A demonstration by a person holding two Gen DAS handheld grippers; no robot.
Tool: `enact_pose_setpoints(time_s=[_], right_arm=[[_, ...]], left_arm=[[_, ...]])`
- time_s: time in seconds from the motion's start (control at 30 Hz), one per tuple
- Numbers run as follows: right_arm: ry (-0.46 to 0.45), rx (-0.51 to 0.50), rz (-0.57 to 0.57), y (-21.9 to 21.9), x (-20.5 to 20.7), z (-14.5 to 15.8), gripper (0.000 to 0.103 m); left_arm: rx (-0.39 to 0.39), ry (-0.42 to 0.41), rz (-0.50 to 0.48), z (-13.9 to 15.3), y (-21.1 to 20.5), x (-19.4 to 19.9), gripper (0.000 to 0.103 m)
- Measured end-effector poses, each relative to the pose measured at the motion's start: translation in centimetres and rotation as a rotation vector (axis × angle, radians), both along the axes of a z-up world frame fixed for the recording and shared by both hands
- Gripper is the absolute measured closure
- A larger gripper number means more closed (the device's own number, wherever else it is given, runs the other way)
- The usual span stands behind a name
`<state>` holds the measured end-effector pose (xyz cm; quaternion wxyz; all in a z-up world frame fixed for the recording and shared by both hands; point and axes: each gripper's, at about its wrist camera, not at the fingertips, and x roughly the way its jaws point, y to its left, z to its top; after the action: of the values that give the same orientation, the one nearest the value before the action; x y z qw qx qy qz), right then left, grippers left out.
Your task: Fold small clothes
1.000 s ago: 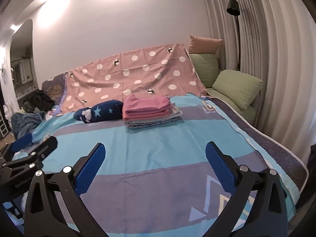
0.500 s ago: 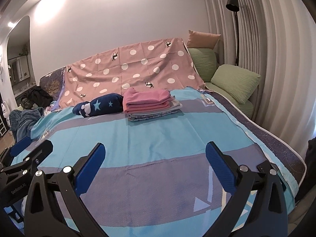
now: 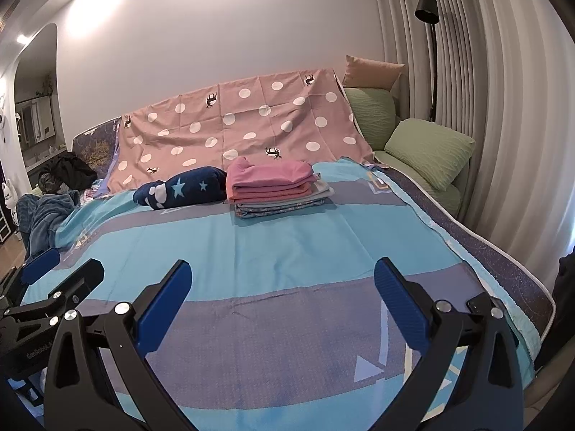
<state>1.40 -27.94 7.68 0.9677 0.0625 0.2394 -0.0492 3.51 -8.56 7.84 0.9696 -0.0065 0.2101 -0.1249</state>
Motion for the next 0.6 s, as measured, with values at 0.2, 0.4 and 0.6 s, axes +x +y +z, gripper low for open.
enact_pose_setpoints(time_s=[0.2,0.4,0.6], right_arm=[[0.011,0.004,0.008,0.14,0.27,-0.14,0.001],[0.021,0.016,0.01,0.14,0.6,-0.38,0.001],[0.028,0.023,0.001,-0.02,0.59,-0.46,0.001]], left_arm=[[0.003,0.009,-0.011,-0.18,-0.02,0.15,0.002],[0.013,0.023,-0.03,-0.6,-0.37,0.31,0.002],[0.024,0.03,-0.034,-0.81,-0.58,0.26,0.002]])
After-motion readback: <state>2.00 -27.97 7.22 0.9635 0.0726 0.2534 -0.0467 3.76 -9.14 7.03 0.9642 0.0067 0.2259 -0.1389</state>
